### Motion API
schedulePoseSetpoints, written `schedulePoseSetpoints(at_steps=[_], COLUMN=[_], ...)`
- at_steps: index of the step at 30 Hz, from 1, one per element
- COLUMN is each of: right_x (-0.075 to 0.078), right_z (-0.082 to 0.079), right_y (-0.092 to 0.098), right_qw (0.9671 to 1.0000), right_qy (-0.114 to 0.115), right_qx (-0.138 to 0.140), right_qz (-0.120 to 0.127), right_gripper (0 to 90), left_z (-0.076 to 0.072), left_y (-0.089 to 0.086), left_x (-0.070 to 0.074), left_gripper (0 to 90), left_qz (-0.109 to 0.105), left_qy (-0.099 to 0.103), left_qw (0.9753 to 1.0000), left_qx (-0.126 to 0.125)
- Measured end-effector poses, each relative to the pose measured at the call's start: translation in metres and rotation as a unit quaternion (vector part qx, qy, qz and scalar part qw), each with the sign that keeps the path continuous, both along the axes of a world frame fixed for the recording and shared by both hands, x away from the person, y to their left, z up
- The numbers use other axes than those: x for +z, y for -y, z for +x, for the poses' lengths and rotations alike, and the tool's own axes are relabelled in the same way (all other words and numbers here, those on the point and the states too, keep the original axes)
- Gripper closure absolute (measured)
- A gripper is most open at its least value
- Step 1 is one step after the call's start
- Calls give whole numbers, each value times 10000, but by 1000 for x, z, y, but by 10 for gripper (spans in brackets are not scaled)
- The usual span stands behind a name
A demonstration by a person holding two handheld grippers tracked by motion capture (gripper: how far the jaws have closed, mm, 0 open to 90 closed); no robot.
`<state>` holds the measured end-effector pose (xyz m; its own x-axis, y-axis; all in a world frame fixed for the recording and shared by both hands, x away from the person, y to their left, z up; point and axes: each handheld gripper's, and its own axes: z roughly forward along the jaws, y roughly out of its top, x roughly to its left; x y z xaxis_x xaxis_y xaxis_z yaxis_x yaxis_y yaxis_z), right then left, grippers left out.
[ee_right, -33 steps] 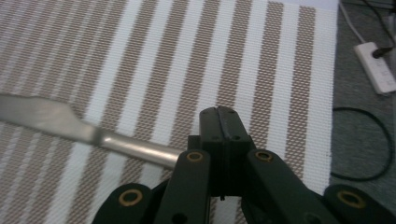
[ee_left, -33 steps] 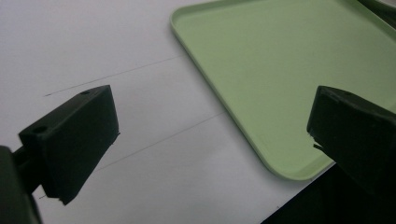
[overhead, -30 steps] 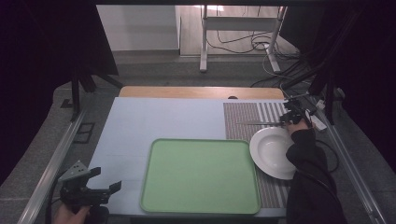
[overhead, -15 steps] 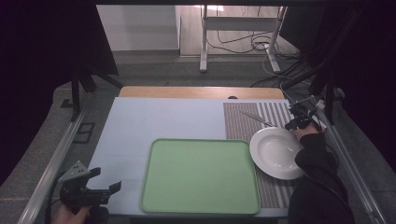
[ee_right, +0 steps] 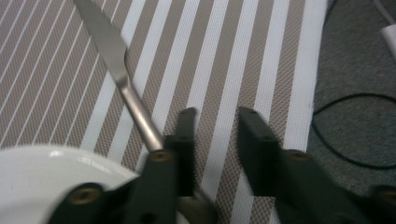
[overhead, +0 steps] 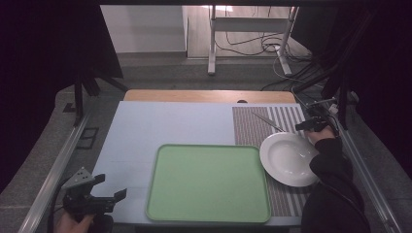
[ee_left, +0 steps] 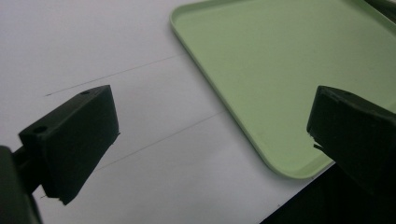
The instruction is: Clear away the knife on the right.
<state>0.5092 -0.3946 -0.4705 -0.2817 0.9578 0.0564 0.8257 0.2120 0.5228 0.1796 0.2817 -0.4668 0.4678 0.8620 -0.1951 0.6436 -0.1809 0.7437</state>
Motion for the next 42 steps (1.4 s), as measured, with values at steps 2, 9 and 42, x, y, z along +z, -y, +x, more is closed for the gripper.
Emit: schedulePoseSetpoints(at_steps=[2, 9, 42], right_x=[2, 4, -19], right_z=[2, 9, 19], right_y=[-3, -22, -44], right_qw=[9999, 9996, 9929], right_qy=[123, 259, -428], right_qx=[-70, 54, 934], right_qz=[-22, -130, -597], right_gripper=[557, 117, 805], left_z=[0, 0, -1], left_y=[0, 0, 1], left_x=[0, 0, 0], left_gripper=[21, 21, 23], left_qz=[1, 13, 58], left_qy=[2, -3, 0], left_qw=[10000, 10000, 10000], left_qx=[-2, -7, -11])
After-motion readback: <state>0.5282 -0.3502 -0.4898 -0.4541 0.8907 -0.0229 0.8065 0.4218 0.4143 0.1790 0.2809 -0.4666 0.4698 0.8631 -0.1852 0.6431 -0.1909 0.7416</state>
